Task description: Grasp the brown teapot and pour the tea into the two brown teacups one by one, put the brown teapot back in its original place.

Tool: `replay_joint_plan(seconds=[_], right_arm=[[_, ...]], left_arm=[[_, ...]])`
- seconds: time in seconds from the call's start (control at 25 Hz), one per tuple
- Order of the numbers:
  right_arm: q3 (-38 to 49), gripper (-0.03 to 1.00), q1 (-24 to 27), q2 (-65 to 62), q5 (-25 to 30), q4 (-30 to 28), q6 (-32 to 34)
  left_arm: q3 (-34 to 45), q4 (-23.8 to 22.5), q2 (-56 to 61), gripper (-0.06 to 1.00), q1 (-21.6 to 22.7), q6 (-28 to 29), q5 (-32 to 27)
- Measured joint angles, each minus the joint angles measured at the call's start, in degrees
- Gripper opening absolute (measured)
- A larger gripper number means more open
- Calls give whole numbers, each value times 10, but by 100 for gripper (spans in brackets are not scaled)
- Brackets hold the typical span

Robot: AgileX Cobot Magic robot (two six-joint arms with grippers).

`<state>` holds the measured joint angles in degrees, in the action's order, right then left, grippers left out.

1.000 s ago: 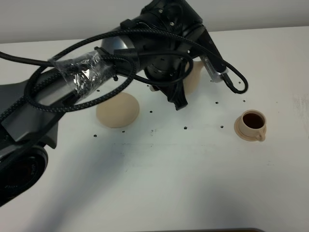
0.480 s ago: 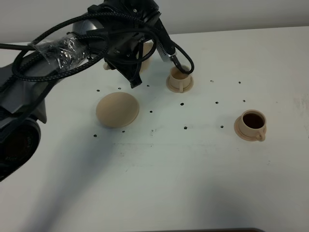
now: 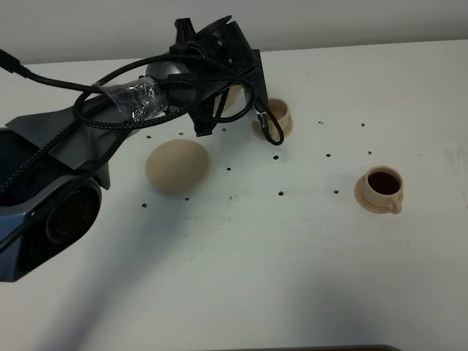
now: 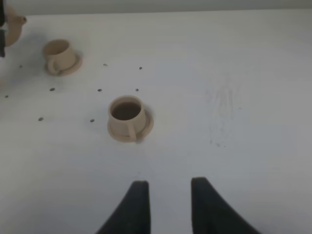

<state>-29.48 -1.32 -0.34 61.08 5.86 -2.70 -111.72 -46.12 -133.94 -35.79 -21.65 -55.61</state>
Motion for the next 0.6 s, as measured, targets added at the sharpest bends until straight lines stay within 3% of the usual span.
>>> replay_joint_plan(seconds=[0.28, 0.6], right_arm=[[0, 20, 0, 0, 0, 0, 0], [0, 20, 0, 0, 0, 0, 0]], left_arm=[[0, -15, -6, 13, -2, -86, 44], [0, -71, -23, 13, -12, -125, 73]])
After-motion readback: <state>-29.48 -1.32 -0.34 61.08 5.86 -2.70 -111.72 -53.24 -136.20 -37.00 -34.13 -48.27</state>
